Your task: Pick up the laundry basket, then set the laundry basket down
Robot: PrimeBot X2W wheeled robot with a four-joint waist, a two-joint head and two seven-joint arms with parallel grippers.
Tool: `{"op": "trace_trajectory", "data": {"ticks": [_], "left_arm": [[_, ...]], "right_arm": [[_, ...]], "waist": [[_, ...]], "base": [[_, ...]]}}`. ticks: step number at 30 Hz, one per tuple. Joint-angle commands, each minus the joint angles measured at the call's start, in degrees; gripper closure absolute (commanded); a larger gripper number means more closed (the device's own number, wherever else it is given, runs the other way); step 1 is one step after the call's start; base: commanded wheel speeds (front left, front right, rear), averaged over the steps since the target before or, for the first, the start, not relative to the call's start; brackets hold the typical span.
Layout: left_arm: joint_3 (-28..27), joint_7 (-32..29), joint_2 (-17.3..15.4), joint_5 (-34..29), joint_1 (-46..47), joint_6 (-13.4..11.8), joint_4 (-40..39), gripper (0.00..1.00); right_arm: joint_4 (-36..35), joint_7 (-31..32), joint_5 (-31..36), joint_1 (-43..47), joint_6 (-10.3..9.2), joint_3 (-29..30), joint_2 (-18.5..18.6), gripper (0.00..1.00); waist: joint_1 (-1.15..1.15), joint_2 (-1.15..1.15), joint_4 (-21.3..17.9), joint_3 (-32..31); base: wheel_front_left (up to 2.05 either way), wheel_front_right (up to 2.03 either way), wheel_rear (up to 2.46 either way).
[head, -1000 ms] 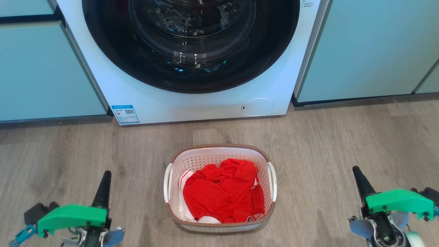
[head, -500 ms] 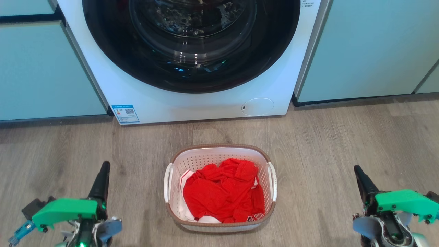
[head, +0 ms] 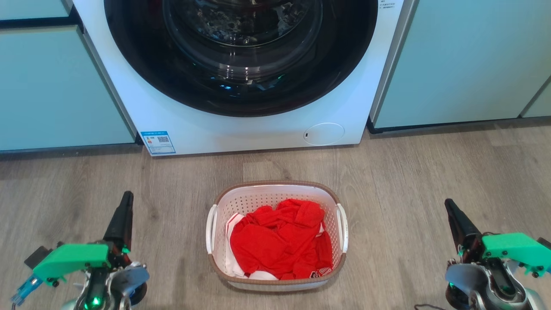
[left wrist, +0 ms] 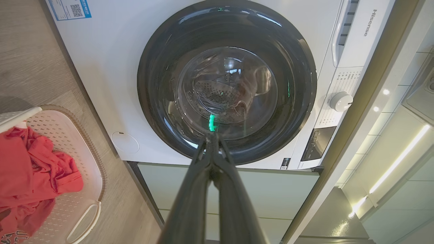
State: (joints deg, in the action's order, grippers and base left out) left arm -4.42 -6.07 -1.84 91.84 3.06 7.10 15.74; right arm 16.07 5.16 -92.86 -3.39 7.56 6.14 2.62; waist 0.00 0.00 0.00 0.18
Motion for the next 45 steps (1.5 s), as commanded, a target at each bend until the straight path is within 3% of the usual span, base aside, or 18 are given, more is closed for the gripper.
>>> {"op": "trace_trajectory", "data": {"ticks": [1,45], "left_arm": [[-2.08,-0.40,-1.10,0.34,3.13,0.38,-1.68,1.00],[-2.12,-0.44,-1.07,0.30,3.13,0.38,-1.68,1.00]], "right_arm": [[-2.11,0.35,-0.31,-2.68,-0.08,-0.83,1.15,1.00],[-2.08,0.80,0.16,-2.73,-0.08,-0.27,0.75,1.00]], "waist": [[0.00,0.00,0.00,0.00],[0.00,0.00,0.00,0.00]], "base": [[0.00,0.00,0.00],[0.00,0.00,0.00]]}}
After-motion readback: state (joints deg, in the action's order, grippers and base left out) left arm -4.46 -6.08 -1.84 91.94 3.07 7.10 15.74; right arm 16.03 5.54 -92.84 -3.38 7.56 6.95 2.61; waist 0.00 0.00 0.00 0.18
